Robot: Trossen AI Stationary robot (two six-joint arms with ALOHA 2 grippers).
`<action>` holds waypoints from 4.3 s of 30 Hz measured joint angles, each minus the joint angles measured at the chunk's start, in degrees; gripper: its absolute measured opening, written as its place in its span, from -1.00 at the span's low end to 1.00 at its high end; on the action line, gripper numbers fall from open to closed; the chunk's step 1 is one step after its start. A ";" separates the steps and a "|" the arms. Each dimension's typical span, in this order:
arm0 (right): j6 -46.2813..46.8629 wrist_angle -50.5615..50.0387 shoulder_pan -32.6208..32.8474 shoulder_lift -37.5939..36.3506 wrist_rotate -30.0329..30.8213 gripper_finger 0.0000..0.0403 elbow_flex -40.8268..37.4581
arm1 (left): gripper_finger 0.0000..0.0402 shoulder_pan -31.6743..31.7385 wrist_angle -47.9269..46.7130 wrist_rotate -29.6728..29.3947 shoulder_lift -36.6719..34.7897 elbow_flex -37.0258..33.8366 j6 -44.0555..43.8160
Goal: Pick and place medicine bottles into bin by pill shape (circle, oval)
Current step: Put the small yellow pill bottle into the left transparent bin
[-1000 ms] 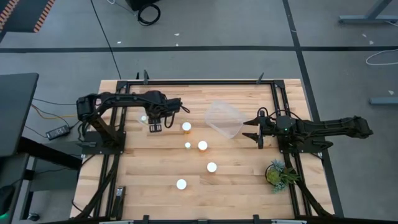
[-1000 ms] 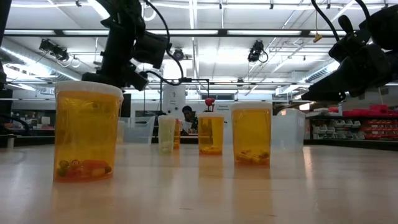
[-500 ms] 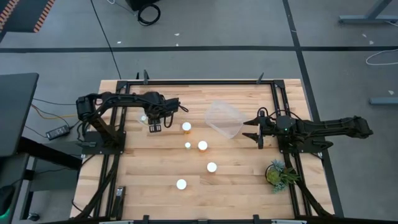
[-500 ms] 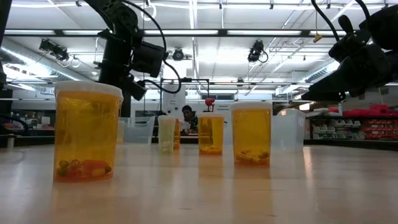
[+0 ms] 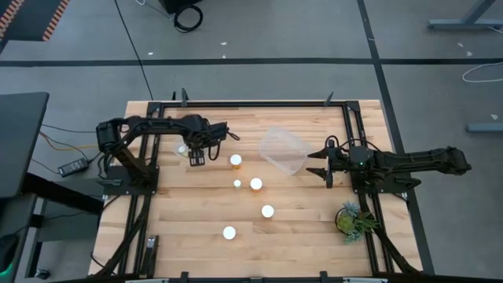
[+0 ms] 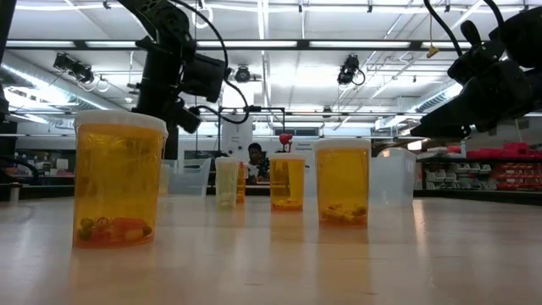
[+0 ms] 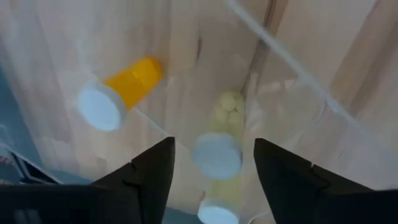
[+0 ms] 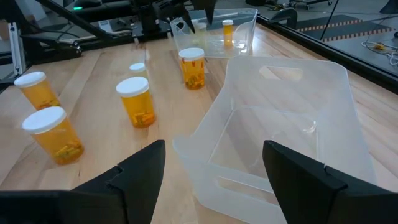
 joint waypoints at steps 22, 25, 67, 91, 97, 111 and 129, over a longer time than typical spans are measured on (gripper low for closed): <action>0.00 -0.01 0.01 0.00 0.00 0.37 0.00 | 0.14 -14.71 7.84 9.12 0.94 11.40 -9.55; 0.00 0.01 0.01 0.00 -0.02 0.37 0.00 | 0.14 -17.54 9.03 10.45 1.59 11.44 -12.87; 0.00 0.08 -0.01 0.76 0.00 0.37 0.00 | -0.23 -25.33 25.07 15.05 12.04 11.60 -13.81; 0.00 0.06 0.01 1.14 0.00 0.37 0.00 | -0.39 -20.31 7.93 6.33 -0.48 11.60 -14.35; 0.00 0.03 0.01 1.35 -0.04 0.37 0.00 | -0.35 -16.10 5.20 1.23 -4.65 11.38 -12.26; 0.00 0.01 0.01 1.84 -0.20 0.37 0.00 | -0.35 -1.20 5.92 -0.92 -7.19 11.38 -4.82; 0.00 0.01 0.01 1.84 -0.20 0.37 0.00 | -0.37 7.13 13.12 5.56 -5.29 8.52 -5.22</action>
